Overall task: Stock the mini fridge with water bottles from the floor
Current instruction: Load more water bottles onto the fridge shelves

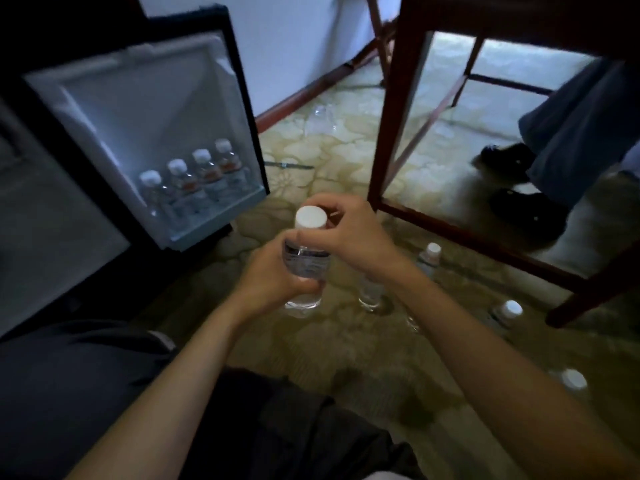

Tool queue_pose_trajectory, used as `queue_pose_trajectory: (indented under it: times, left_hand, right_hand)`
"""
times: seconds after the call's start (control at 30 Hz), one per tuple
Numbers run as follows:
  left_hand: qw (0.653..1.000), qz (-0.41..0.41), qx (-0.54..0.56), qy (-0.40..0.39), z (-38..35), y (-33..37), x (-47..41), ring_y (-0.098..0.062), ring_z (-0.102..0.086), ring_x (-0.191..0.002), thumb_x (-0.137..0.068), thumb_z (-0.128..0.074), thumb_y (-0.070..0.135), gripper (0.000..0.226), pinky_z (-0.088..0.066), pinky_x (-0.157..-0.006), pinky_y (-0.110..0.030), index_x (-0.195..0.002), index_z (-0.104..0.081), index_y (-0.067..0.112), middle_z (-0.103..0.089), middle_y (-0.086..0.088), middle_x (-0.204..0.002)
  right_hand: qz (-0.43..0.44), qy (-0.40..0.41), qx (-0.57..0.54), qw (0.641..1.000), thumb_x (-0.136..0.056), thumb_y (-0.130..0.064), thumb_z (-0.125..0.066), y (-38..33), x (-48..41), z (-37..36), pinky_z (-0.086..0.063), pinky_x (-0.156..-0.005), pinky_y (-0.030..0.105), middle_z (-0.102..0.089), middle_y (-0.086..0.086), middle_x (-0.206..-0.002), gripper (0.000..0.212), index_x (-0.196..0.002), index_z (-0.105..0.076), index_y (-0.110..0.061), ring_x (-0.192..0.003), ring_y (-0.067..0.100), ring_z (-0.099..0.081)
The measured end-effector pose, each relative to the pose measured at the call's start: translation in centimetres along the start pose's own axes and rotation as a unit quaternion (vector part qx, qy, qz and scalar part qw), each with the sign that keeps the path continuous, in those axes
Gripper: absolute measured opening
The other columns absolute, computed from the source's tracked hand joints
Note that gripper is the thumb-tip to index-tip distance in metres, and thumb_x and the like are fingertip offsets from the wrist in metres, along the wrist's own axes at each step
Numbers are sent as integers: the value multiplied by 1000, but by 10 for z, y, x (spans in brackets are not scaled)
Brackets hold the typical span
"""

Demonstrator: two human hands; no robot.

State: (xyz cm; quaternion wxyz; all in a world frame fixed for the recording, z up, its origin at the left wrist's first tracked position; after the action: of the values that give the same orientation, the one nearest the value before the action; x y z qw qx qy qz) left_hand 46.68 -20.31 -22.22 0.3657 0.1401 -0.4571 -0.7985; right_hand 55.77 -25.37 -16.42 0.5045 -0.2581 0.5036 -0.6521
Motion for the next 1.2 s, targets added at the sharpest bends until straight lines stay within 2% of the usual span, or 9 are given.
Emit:
queue_pose_trajectory:
  times: [0.13,0.27,0.37,0.53,0.7,0.9,1.0,1.07,1.2]
  left_hand:
    - [994,50,-25,90,96,-26,5,-9,-65,-86,-59,-83,21,43,-53,-80,-26,-94,-60,32,-68,11,-89]
    - [976,82,46,194,173,-51,15,-9,-69,-83,-56,-84,28,30,-55,-86,-34,-79,-65,33,-72,10,-85]
    - [948,119,100,277,222,-74,23,-13,-70,-84,-52,-85,32,36,-56,-86,-39,-84,-70,24,-74,4,-88]
    - [887,193,166,384,299,-121,43,-19,-72,-79,-45,-83,38,36,-58,-81,-36,-73,-72,19,-74,1,-78]
    - [846,260,207,416,353,-167,59,-19,-71,-79,-47,-82,44,55,-59,-76,-35,-90,-71,12,-74,-6,-87]
    - [860,253,205,391,425,-217,72,-20,-63,-77,-76,-67,48,43,-53,-76,-32,-100,-68,13,-72,-13,-99]
    - [845,268,219,408,461,-247,78,-21,-62,-78,-85,-53,50,36,-48,-78,-33,-90,-63,15,-69,-11,-93]
    - [841,276,221,411,480,-269,76,-19,-61,-83,-90,-46,45,29,-47,-79,-33,-86,-59,19,-66,-4,-90]
    - [842,275,199,418,509,-297,70,-12,-56,-80,-96,-40,34,24,-45,-68,-26,-101,-55,15,-59,2,-87]
  right_hand:
    - [12,-89,-61,994,-83,-8,-64,-16,-41,-51,-54,-72,25,-62,-7,-78,27,-105,-59,-23,-74,8,-60]
    - [-23,-241,-5,970,-85,-5,-61,-4,-58,-132,-51,-83,14,-62,0,-114,45,-127,-48,-16,-97,4,-61]
    - [-20,-307,7,951,-81,-12,-67,-11,-70,-196,-50,-97,28,-56,0,-128,60,-132,-39,-22,-115,10,-57]
    - [17,-325,4,946,-77,-15,-72,-58,-114,-287,-50,-75,15,-59,-9,-103,49,-117,-44,-22,-92,4,-60]
    - [38,-346,47,936,-69,-21,-77,-83,-151,-370,-54,-81,29,-64,-2,-99,47,-108,-51,-16,-93,14,-63]
    - [50,-388,65,918,-60,-21,-74,-113,-199,-456,-55,-81,33,-71,2,-89,37,-95,-65,-15,-87,17,-67]
    - [35,-385,46,921,-70,-12,-69,-126,-228,-496,-52,-68,24,-65,-4,-74,9,-72,-65,-21,-73,11,-63]
    - [23,-380,65,922,-71,-13,-69,-129,-249,-519,-48,-64,20,-65,-5,-72,15,-64,-64,-25,-68,8,-60]
    - [2,-352,90,932,-70,-13,-73,-123,-289,-545,-48,-57,16,-68,1,-81,13,-81,-69,-17,-64,7,-60]
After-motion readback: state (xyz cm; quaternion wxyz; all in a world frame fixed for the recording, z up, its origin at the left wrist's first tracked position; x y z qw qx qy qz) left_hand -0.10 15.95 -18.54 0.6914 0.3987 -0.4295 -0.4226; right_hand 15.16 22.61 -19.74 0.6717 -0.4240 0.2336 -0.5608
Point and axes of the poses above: each hand's wrist, its own x-axis away from the middle knuckle, its own z-axis out of the back of the hand, y = z × x, the point moved 8 cm from there along -x, towards the middle knuckle
